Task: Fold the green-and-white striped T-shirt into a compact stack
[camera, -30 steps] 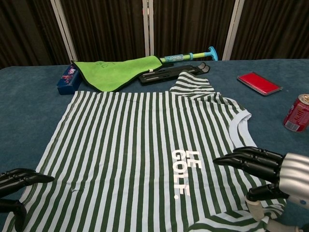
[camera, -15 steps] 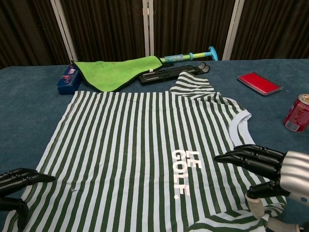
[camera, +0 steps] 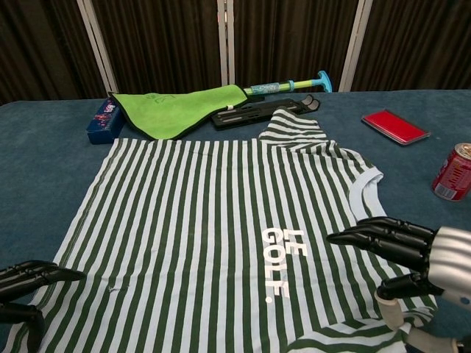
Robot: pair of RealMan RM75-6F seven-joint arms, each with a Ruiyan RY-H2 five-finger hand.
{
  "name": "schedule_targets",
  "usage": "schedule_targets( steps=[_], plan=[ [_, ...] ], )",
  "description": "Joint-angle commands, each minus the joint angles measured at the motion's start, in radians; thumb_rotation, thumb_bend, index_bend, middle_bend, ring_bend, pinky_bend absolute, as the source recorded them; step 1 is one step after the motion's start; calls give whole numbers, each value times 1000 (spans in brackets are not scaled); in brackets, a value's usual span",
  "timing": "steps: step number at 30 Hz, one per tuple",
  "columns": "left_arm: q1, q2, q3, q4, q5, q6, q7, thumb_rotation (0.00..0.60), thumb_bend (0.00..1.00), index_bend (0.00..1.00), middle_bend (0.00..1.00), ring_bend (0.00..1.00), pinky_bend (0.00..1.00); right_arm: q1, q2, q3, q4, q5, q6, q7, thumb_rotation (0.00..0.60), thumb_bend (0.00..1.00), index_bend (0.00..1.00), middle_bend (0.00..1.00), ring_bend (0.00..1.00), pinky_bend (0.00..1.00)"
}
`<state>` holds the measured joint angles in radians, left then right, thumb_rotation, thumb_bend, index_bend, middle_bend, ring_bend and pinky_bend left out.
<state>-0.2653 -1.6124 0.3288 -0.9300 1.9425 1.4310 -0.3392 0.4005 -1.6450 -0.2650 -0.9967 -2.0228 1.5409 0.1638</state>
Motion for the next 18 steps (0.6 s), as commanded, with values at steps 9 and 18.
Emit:
schedule_targets(
  steps=[9,18],
  plan=[
    [0,-8,3,0,-14,-9,-9,600,469,477,0,0,0,0,1,0,-2,0,3,1,600,442,721,0,0,0],
    [1,-12,4,-10,-25,-14,-22,600,508,564,0,0,0,1,1,0,-3,0,2,2,600,442,721,0,0,0]
  ],
)
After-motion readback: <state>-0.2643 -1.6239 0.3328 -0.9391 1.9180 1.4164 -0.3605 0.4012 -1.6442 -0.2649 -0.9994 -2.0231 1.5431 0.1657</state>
